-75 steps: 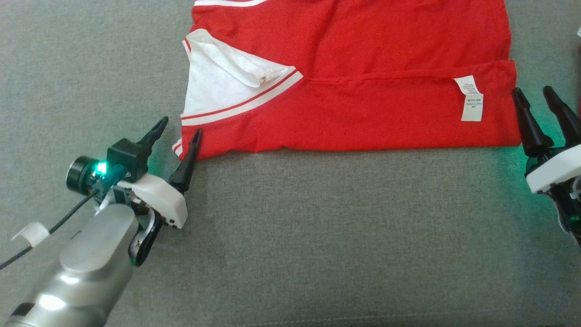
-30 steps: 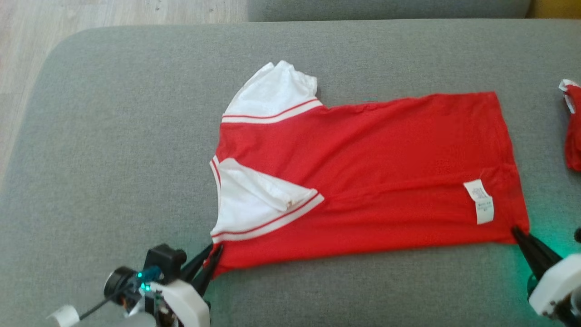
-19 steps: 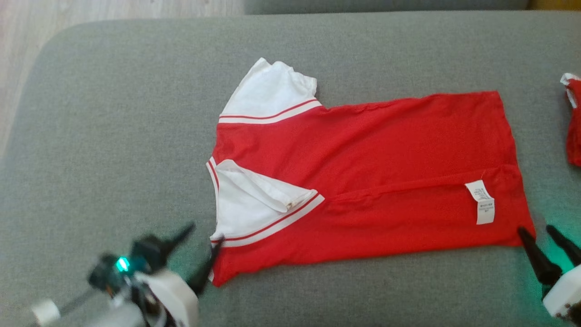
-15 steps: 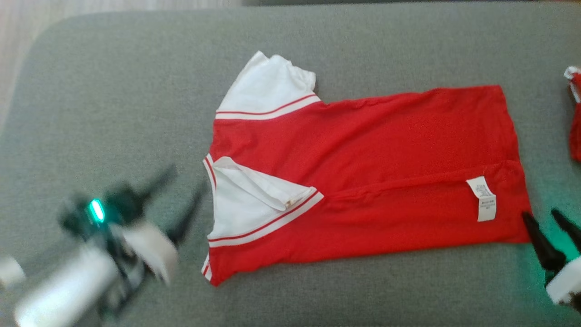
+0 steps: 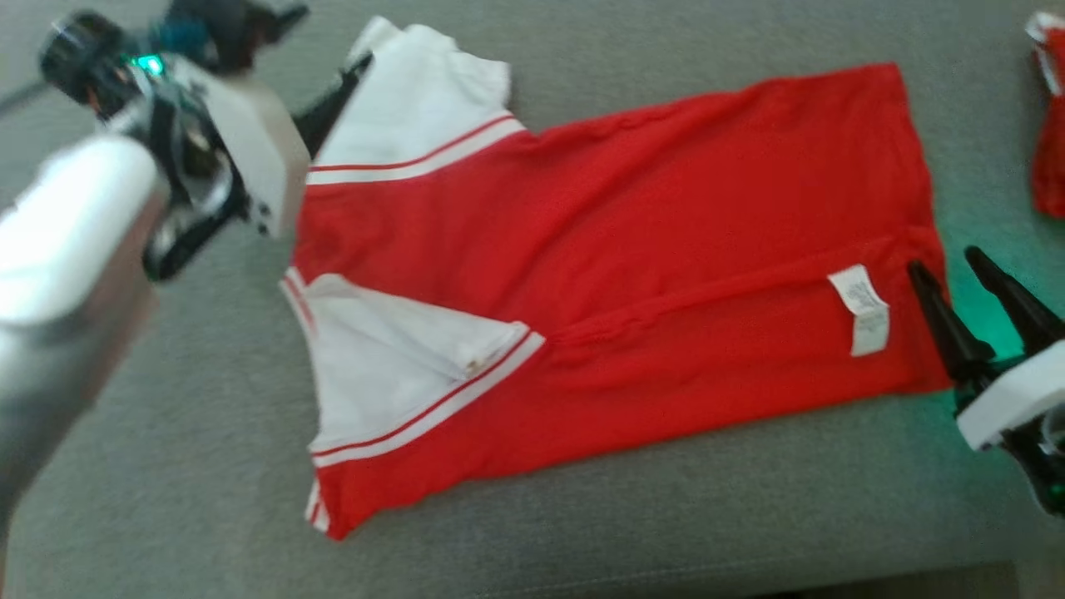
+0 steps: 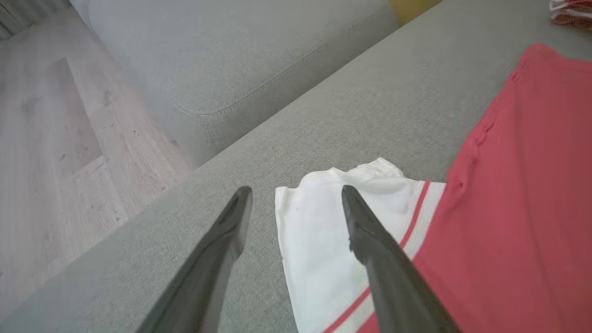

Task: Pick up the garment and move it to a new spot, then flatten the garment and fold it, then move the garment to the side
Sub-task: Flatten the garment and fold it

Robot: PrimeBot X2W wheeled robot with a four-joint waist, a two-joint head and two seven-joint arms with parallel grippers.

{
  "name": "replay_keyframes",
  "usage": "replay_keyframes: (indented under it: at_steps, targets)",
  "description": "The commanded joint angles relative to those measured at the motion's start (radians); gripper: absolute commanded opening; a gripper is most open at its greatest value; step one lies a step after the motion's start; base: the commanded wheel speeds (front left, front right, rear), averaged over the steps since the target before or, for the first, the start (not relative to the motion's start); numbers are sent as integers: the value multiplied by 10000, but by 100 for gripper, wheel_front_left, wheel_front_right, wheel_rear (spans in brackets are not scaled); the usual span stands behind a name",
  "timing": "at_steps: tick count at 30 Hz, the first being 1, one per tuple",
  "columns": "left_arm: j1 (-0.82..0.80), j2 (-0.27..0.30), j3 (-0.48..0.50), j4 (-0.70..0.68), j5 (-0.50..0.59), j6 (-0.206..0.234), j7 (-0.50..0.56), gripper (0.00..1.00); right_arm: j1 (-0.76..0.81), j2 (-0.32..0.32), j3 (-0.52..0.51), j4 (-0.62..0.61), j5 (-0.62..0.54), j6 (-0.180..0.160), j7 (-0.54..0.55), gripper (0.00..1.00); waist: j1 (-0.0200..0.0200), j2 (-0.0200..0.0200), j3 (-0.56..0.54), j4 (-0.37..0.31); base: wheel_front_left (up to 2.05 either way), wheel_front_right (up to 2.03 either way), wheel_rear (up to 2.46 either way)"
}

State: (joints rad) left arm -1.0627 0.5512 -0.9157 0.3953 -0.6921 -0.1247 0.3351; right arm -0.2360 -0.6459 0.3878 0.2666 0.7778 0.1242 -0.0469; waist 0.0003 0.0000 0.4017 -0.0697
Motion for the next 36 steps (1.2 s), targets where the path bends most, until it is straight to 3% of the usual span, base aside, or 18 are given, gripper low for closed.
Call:
replay_keyframes:
  at_steps: [1, 14, 24, 25, 26, 27, 36]
  targets:
    - [-703, 314, 249, 140, -120, -39, 184, 100, 31, -183, -11, -296, -126, 65, 57, 100, -3, 0, 391, -484, 0, 0, 0]
    - [-2259, 600, -1082, 2315, -1201, -57, 687, 100, -193, 384, -132, -469, -420, 65, 124, 100, -3, 0, 1095, -1423, 0, 0, 0]
    - [-2752, 699, -1929, 3068, -1718, -58, 536, 100, -375, 578, -13, -327, -448, 65, -24, 100, -3, 0, 1458, -1658, 0, 0, 0]
    - [-2801, 682, -1995, 3076, -1781, -58, 507, 89, -393, 576, -13, -313, -443, 65, -37, 100, -3, 0, 1481, -1657, 0, 0, 0]
    - [-2864, 675, -2094, 3055, -1797, -58, 449, 36, -414, 569, -26, -294, -448, 65, -47, 100, -3, 0, 1501, -1648, 0, 0, 0]
    - [-2923, 671, -2180, 3057, -1815, -58, 377, 0, -445, 558, -43, -286, -462, 65, -52, 100, -3, 0, 1513, -1637, 0, 0, 0]
    - [-3321, 542, -2991, 2757, -2085, -59, -478, 0, -1188, 611, -288, -729, -404, 65, 187, 100, -3, 0, 1100, -1165, 0, 0, 0]
